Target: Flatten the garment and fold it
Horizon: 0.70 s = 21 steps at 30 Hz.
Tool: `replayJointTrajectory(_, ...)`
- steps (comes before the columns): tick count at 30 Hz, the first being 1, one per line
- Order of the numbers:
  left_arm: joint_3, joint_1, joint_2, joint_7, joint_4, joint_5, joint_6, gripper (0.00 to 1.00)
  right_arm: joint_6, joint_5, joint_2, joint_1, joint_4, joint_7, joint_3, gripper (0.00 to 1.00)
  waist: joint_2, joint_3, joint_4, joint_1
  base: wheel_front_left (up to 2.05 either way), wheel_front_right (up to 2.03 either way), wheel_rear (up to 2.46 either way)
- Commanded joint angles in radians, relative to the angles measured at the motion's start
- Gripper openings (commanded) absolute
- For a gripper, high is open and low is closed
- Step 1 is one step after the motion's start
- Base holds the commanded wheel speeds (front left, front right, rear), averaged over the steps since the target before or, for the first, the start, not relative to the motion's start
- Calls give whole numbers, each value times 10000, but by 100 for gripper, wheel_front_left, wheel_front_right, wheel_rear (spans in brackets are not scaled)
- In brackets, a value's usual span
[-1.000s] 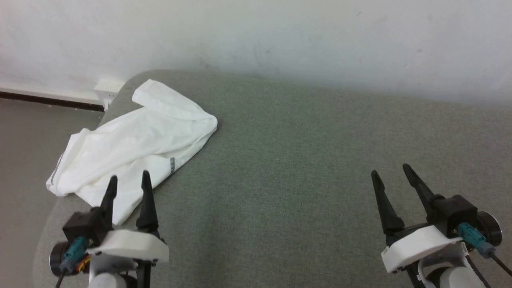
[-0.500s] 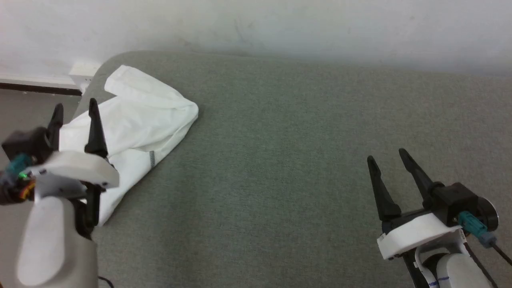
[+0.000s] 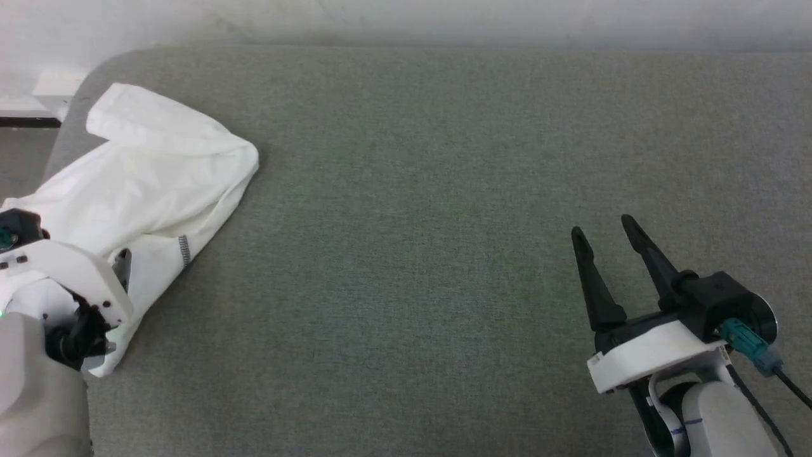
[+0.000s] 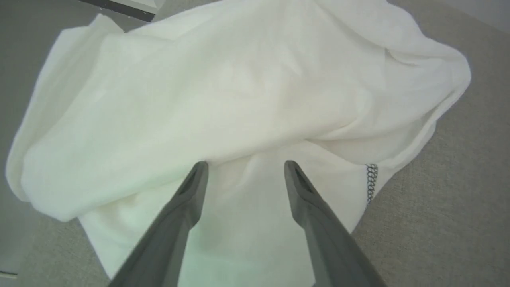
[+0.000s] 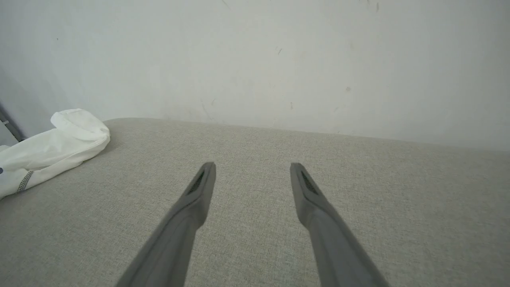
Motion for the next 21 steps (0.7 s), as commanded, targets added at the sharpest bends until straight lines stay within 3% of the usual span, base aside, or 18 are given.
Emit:
replayJointTrajectory(1,100,-245,100,114,197,-126,-17,100,-8,66,20,-190,28,-76,28,100,0,257,-211,-2,0,0,0)
replayJointTrajectory(8,-25,-412,226,1899,1187,-515,-67,100,-8,78,22,-449,95,-162,150,100,0,579,-325,-2,0,0,0)
replayJointTrajectory(9,-29,-455,235,2168,1274,-606,-90,96,-8,79,23,-462,108,-168,156,100,0,594,-322,-2,0,0,0)
replayJointTrajectory(10,-67,-485,258,2387,1329,-645,-107,48,-9,85,23,-470,126,-175,160,100,0,596,-313,-2,0,0,0)
replayJointTrajectory(11,-82,-514,263,2597,1378,-711,-124,10,-9,89,23,-473,140,-184,163,100,0,596,-300,-2,0,0,0)
replayJointTrajectory(12,-64,-552,248,2826,1438,-822,-141,0,-9,98,24,-478,153,-194,166,100,0,592,-280,-2,0,0,0)
replayJointTrajectory(17,-29,-752,364,3220,1455,-1091,-158,0,-9,216,25,-516,201,-256,292,100,0,514,-181,-2,0,0,0)
replayJointTrajectory(21,-116,-1014,638,2660,1174,-947,-108,0,-9,280,26,-509,253,-272,325,100,0,334,-90,-2,0,0,0)
